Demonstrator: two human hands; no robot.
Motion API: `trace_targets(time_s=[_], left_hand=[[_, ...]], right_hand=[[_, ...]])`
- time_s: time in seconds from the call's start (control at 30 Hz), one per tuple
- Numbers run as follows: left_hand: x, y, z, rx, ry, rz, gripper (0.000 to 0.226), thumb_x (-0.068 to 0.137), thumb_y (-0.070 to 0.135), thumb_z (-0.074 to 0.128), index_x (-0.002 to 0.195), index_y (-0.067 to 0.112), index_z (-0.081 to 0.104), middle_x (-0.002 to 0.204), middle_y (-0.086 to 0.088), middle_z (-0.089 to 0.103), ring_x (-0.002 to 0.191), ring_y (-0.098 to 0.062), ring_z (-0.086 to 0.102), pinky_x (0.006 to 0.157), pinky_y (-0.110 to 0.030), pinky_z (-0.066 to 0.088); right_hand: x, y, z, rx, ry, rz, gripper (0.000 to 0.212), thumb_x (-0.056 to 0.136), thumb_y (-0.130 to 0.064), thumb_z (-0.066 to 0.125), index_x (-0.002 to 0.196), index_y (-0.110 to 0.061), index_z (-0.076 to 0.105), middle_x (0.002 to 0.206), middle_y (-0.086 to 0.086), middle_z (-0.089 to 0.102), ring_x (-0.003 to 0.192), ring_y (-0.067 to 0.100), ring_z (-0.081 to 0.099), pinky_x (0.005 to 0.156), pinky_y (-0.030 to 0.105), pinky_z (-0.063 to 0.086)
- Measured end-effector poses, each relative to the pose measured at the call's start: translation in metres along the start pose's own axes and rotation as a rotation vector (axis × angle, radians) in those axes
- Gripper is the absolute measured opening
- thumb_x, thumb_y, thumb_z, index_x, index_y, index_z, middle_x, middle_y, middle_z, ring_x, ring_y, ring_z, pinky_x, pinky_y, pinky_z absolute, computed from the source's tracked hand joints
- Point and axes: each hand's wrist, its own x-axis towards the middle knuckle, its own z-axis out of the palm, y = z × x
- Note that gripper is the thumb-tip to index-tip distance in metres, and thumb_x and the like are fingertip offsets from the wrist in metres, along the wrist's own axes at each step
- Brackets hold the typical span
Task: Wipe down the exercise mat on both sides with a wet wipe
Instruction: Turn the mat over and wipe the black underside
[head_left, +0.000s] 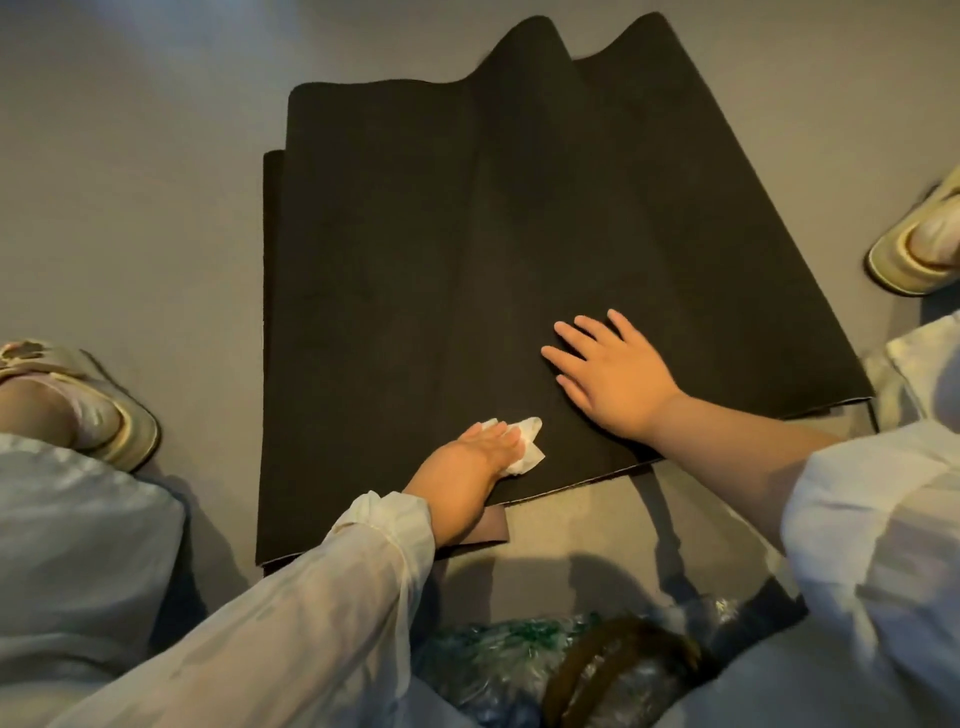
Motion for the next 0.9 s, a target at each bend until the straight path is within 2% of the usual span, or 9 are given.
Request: trace_targets(time_s=[0.1,0.17,0.27,0.37,0.47,0.53,0.7,0.83,0.9], left_hand=[[0.009,0.003,-0.004,0.063,-0.081,-0.018,0.058,0.094,0.001,0.046,0.147,0.012,0.026,0.155,-0.006,0.022,0.143,-0.020,0.017,0.114,-0.027,0.005],[0.015,0.003,-0.006,0.112,-0.182,-0.059,0.059,0.094,0.010,0.051,0.147,0.015,0.025,0.155,-0.005,0.023,0.143,-0.019,0.020,0.116,-0.027,0.012],[0.015,0.000,-0.008,0.153,-0.098,-0.021,0.042,0.099,0.027,0.040,0.141,0.021,0.041,0.146,-0.002,0.041,0.136,-0.018,0.035,0.115,-0.028,0.021],[0.021,-0.003,-0.028,-0.052,-0.131,-0.052,0.032,0.100,0.034,0.037,0.107,0.022,0.066,0.102,-0.001,0.068,0.096,-0.015,0.061,0.089,-0.029,0.042],[0.045,-0.021,-0.056,-0.410,-0.055,-0.138,0.036,0.097,0.029,0.049,0.061,0.025,0.054,0.059,0.012,0.053,0.060,0.001,0.049,0.067,-0.024,0.036],[0.068,-0.039,-0.070,-0.508,0.097,-0.198,0.032,0.097,0.024,0.050,0.065,0.022,0.056,0.064,0.008,0.056,0.061,-0.001,0.051,0.067,-0.024,0.041],[0.133,-0.074,-0.105,-0.654,0.574,-0.398,0.017,0.100,0.024,0.044,0.094,0.020,0.059,0.085,-0.004,0.061,0.065,-0.011,0.060,0.044,-0.019,0.051],[0.175,-0.093,-0.126,-0.457,0.747,-0.438,0.028,0.100,0.013,0.039,0.114,0.009,0.063,0.114,-0.011,0.063,0.103,-0.018,0.057,0.076,-0.005,0.033],[0.192,-0.094,-0.130,-0.392,0.779,-0.412,0.031,0.099,0.009,0.037,0.121,0.006,0.059,0.122,-0.012,0.060,0.116,-0.023,0.053,0.085,-0.009,0.029]], right_hand=[[-0.004,0.026,-0.003,-0.071,0.050,0.121,0.048,0.093,-0.042,0.041,0.138,-0.027,0.047,0.150,0.012,0.035,0.137,0.034,0.031,0.112,0.056,0.011],[-0.010,0.036,0.009,-0.022,-0.031,0.263,0.056,0.094,-0.053,0.018,0.148,-0.036,0.019,0.158,0.007,0.011,0.145,0.030,0.006,0.112,0.057,0.000],[-0.018,0.035,0.035,-0.005,-0.108,0.295,0.061,0.089,-0.055,-0.005,0.147,-0.036,-0.007,0.159,0.002,-0.005,0.145,0.027,-0.012,0.112,0.057,-0.003],[-0.020,0.032,0.046,-0.022,-0.098,0.311,0.058,0.089,-0.053,-0.008,0.143,-0.034,-0.015,0.159,0.003,-0.004,0.145,0.027,-0.010,0.111,0.057,-0.005],[-0.020,0.034,0.049,-0.004,-0.069,0.325,0.059,0.090,-0.053,-0.003,0.146,-0.035,-0.007,0.159,0.002,0.001,0.146,0.026,-0.005,0.111,0.056,-0.004],[-0.020,0.033,0.049,0.011,-0.059,0.323,0.058,0.092,-0.053,0.003,0.146,-0.034,-0.002,0.159,0.003,0.007,0.146,0.027,0.001,0.112,0.056,-0.002],[-0.020,0.031,0.044,0.041,-0.041,0.318,0.057,0.092,-0.051,0.011,0.145,-0.030,0.016,0.154,0.007,0.027,0.143,0.031,0.020,0.111,0.058,0.010],[-0.018,0.032,0.042,0.037,-0.024,0.300,0.057,0.092,-0.050,0.018,0.144,-0.028,0.024,0.151,0.009,0.033,0.139,0.033,0.029,0.108,0.058,0.015],[-0.018,0.032,0.042,0.041,-0.016,0.297,0.058,0.091,-0.050,0.020,0.143,-0.027,0.029,0.150,0.010,0.035,0.139,0.033,0.030,0.107,0.059,0.017]])
